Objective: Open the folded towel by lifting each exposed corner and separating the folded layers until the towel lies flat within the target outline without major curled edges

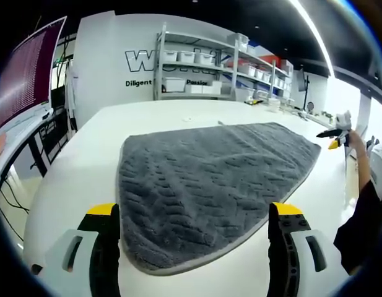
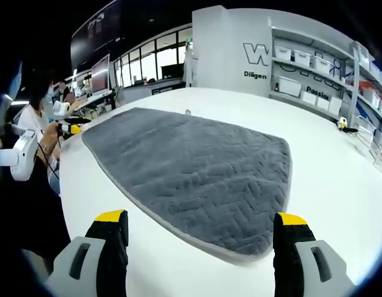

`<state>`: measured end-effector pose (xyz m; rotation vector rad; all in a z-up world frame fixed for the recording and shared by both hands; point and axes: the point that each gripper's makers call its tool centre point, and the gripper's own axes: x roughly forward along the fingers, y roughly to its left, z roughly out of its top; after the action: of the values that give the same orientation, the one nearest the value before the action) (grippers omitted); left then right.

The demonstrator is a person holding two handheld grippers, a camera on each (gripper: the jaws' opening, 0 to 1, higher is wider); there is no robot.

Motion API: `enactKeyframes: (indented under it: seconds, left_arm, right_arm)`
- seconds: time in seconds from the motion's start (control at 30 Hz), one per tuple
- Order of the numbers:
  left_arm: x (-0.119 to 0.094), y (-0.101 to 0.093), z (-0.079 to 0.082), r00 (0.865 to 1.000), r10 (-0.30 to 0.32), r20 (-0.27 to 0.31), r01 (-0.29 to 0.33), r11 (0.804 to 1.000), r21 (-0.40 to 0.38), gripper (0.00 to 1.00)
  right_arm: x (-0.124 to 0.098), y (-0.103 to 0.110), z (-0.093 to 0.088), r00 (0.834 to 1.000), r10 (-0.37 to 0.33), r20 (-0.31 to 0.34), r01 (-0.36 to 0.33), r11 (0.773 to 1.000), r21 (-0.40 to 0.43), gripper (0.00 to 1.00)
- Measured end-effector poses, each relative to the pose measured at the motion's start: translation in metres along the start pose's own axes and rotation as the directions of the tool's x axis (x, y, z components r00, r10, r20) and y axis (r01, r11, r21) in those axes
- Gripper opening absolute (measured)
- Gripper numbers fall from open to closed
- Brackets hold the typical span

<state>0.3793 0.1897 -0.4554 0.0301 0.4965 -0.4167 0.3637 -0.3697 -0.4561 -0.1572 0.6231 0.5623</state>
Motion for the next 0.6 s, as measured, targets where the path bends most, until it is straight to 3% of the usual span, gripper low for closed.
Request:
enactKeyframes:
  seconds: [0.6]
  left_arm:
    - [0.0018,-0.0027,0.0007,1.0,-0.009,-0.004,0.009,1.0,0.007,0.99]
  right_arm:
    - [-0.0009,-0.0012,-0.0005,1.0,0.0,-0.008,0.0,1.0,-0.003,0.99]
